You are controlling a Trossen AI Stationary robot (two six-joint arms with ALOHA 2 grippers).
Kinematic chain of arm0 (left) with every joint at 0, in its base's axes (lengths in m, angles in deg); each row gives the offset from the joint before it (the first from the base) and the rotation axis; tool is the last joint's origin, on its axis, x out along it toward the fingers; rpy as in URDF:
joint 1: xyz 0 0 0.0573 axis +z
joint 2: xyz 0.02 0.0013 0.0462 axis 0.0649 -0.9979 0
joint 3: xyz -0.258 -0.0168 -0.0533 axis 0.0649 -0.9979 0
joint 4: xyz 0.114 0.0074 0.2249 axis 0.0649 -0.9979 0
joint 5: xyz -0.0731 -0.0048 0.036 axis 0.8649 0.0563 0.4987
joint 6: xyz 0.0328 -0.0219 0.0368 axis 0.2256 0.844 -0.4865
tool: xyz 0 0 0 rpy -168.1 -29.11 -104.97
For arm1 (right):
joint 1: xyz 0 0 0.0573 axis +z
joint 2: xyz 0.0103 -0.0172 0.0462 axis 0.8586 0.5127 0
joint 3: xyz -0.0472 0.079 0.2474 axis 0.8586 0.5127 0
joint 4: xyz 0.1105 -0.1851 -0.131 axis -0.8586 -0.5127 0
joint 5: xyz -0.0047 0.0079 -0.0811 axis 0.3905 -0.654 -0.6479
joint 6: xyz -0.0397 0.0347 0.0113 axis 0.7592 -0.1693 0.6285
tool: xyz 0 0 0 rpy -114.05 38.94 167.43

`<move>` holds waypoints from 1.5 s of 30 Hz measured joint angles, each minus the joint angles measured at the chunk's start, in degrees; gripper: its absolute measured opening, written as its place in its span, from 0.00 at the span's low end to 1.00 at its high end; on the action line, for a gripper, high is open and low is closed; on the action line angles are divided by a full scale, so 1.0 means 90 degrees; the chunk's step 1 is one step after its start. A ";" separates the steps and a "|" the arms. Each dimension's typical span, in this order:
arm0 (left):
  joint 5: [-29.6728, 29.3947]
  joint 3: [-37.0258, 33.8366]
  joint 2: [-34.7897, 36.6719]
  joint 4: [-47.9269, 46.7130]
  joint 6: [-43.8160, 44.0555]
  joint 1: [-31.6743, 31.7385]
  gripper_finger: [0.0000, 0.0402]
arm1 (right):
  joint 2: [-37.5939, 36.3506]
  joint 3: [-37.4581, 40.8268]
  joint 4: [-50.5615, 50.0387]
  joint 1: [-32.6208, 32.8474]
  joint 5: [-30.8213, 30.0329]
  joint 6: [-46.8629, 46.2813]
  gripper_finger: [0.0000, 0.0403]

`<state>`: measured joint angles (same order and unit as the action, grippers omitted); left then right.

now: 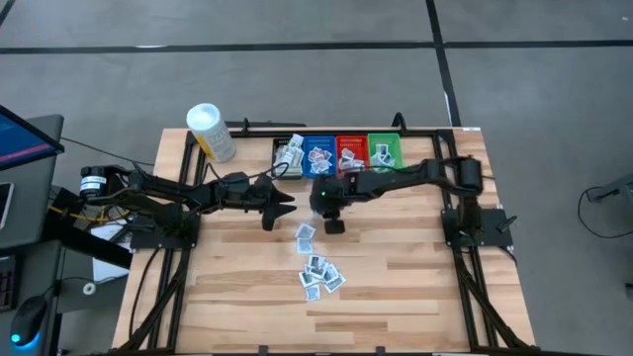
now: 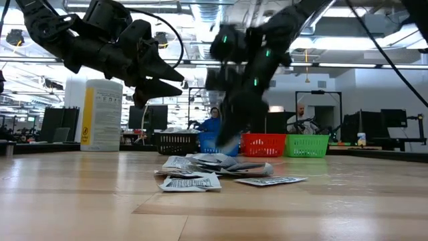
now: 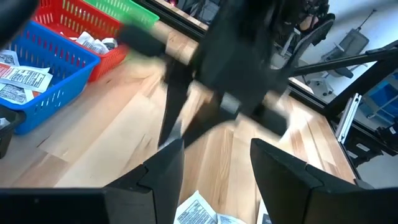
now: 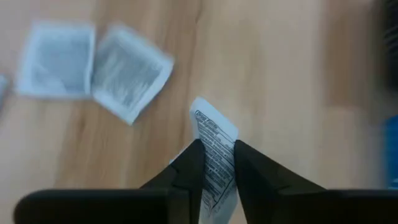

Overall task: Pick & Place First Aid Supplies
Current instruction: Put the gray towelette pack in the red bin

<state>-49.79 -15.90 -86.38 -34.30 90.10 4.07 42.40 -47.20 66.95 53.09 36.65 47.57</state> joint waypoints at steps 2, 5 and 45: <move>0.0000 0.0000 0.0000 0.0010 0.0000 0.0000 0.46 | -0.0308 -0.0031 -0.0061 -0.0034 0.0001 0.0015 0.18; 0.0000 0.0000 0.0000 0.0013 0.0000 0.0000 0.46 | -0.0743 -0.0018 -0.0320 -0.0080 0.0017 0.0017 0.17; -0.0197 0.0000 0.0000 0.0016 -0.0022 0.0001 0.46 | -0.4485 -0.0045 0.5133 -0.0078 0.5484 -0.4524 0.17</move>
<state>-51.56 -15.90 -86.38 -34.15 89.90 4.08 2.04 -47.61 113.15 52.39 86.01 6.85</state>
